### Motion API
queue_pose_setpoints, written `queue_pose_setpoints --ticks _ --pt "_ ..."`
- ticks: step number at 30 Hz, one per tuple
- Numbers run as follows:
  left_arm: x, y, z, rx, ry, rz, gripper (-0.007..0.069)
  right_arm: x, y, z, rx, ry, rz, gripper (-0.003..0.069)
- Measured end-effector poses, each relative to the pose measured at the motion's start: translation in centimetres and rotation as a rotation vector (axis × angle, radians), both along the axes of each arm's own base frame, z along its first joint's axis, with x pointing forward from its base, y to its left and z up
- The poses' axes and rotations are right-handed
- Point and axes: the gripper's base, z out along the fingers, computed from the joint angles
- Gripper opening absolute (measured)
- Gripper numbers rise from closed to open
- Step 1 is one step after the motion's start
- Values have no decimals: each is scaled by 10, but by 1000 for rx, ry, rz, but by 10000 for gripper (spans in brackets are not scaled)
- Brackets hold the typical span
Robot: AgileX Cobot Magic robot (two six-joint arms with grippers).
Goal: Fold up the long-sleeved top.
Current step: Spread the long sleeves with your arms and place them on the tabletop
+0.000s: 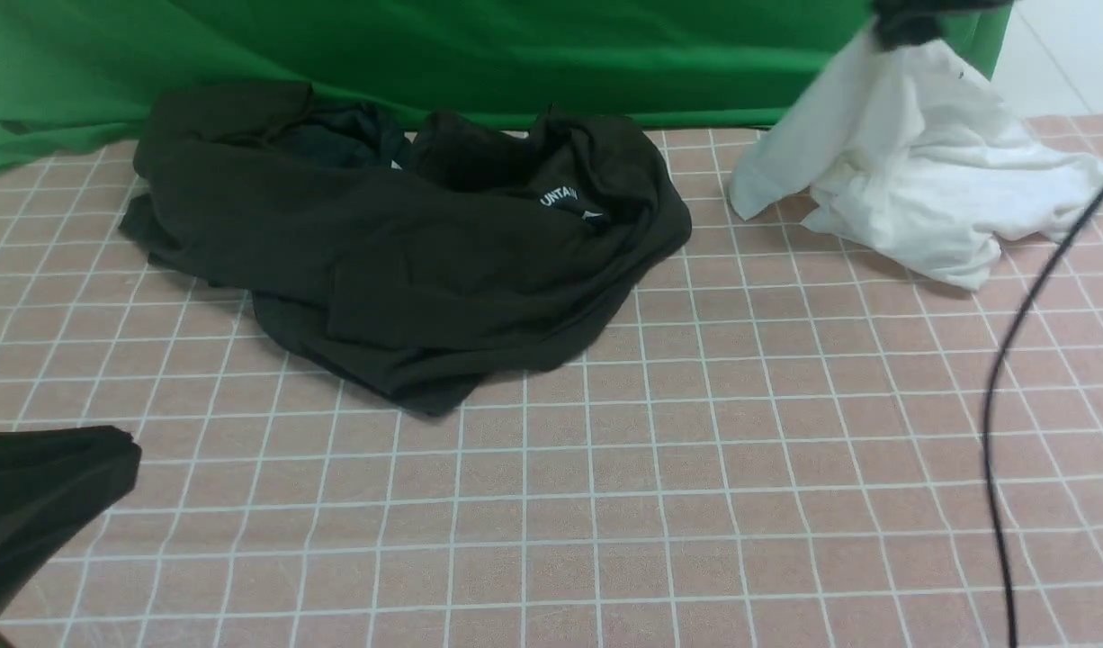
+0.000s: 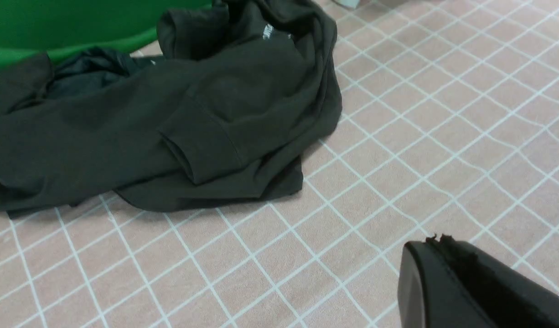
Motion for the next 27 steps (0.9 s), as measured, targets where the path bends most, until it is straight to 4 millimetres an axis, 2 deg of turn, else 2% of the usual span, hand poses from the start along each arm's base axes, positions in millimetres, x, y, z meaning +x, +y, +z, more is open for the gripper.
queue_pose_setpoints --ticks 2,3,4,7,8,10,11,12,14,17,20,22,23,25,27 --pt "1 0 0 4 4 1 21 -19 47 -1 9 48 152 524" --pt "1 0 -1 7 5 1 21 -24 60 -2 4 56 201 522" --pt "1 1 -1 15 4 3 21 -33 82 -8 -5 76 278 522" --pt "1 2 -1 34 1 8 21 -57 139 -35 -50 85 481 522" --pt "2 2 -1 40 -1 10 21 -69 167 -48 -68 52 574 524" --pt "2 2 -1 44 -4 12 21 -79 197 -69 -100 -43 664 542" --pt "2 2 -1 44 -4 12 21 -82 203 -74 -111 -48 679 548" --pt "2 3 -1 45 -6 13 21 -87 225 -91 -154 -141 734 584" --pt "2 3 -1 45 -7 13 21 -87 231 -100 -174 -167 749 595" --pt "2 3 -1 45 -8 13 21 -82 239 -123 -196 -194 756 595" --pt "2 2 -1 45 -7 13 21 -73 240 -139 -198 -213 747 585" --pt "2 3 -1 46 -8 13 21 -62 237 -158 -200 -220 728 580" --pt "2 2 -1 45 -9 13 21 -61 237 -159 -200 -220 727 577" --pt "3 3 -1 45 -12 14 21 -55 232 -170 -204 -201 710 545" --pt "3 2 0 42 -13 14 21 -52 228 -176 -203 -180 693 479"
